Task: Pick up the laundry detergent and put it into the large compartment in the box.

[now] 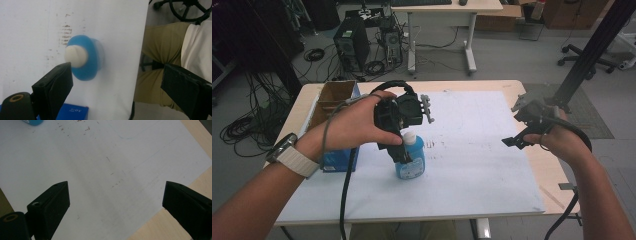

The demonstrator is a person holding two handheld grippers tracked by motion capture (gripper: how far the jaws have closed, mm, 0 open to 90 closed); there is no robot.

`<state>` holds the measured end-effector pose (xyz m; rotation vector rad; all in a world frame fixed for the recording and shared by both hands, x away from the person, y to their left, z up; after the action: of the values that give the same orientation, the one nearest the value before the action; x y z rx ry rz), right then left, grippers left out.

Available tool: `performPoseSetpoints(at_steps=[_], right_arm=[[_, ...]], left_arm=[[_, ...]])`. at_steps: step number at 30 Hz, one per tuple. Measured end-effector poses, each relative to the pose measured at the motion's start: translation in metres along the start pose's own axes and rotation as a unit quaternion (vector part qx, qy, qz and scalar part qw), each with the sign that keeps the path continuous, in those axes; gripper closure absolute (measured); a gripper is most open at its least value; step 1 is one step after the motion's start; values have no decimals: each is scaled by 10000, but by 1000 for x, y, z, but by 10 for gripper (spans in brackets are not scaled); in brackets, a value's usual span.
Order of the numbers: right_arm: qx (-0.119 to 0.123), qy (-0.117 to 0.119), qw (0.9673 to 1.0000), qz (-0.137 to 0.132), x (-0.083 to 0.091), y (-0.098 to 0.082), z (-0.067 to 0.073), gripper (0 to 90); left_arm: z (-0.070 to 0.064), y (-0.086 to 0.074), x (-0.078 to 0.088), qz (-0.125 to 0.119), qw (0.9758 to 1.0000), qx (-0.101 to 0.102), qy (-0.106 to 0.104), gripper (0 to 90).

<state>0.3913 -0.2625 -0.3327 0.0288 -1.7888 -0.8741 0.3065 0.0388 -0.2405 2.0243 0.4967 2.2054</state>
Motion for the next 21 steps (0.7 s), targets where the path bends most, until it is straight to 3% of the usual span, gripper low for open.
performPoseSetpoints(at_steps=[8, 15, 21], right_arm=[[20, -5, 10000, -21, 1, 1, 1, 75], [-13, -3, 10000, -11, 1, -1, 0, 75], [-41, 26, 10000, -24, 1, -2, 0, 76]], left_arm=[[2, 3, 7, 24, 9997, 165, 183, 99], [12, 2, 8, -29, 9976, 551, 407, 93], [17, 3, 8, 6, 9970, 629, 453, 92]])
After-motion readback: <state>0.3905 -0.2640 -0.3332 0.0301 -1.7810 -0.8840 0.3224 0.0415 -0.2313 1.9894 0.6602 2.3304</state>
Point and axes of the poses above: each handheld gripper's, and its own axes: x roughly backward along the jaws, y roughly out of its top, z roughly to its left, the point moved 7 cm from there along -x, roughly forward along the jaws, and after that the axes turned 6 degrees about -z, right-handed, at the moved point
